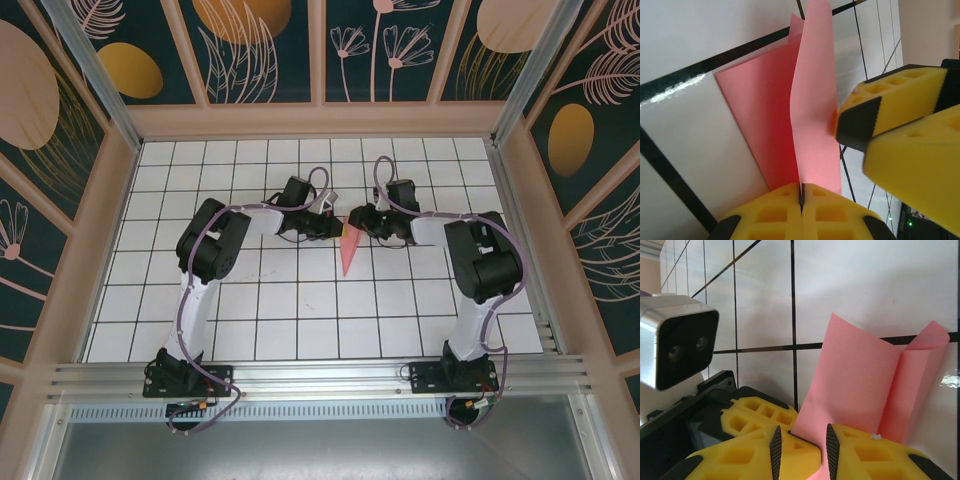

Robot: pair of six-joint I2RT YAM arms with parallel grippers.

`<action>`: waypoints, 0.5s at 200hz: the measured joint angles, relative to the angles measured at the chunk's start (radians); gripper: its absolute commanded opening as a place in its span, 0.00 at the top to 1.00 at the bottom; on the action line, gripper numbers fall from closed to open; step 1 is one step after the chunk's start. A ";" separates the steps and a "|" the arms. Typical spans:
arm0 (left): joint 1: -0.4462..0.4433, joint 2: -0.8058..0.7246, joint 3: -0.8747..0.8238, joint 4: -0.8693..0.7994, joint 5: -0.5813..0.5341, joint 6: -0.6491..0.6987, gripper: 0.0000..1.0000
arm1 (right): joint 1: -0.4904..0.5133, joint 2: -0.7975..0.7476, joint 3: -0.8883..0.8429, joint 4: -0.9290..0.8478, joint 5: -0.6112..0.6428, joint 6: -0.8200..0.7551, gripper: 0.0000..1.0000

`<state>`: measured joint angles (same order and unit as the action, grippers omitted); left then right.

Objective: Fold a paper plane with a square sheet of paper (fold left side to right side)
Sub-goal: Fold the wing for the fifth time at the center of the table.

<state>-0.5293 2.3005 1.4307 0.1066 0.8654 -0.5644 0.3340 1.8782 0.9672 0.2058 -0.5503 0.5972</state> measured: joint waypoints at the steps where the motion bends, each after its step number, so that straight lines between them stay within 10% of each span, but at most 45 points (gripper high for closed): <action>1: 0.000 0.000 0.000 0.000 0.000 0.000 1.00 | 0.000 0.000 0.001 0.000 0.000 0.000 0.67; 100: -0.001 0.001 0.005 -0.006 0.001 0.008 0.91 | 0.010 0.017 0.048 -0.124 0.070 -0.051 0.67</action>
<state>-0.5304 2.3016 1.4353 0.1001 0.8661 -0.5564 0.3443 1.8954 1.0153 0.0818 -0.4805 0.5465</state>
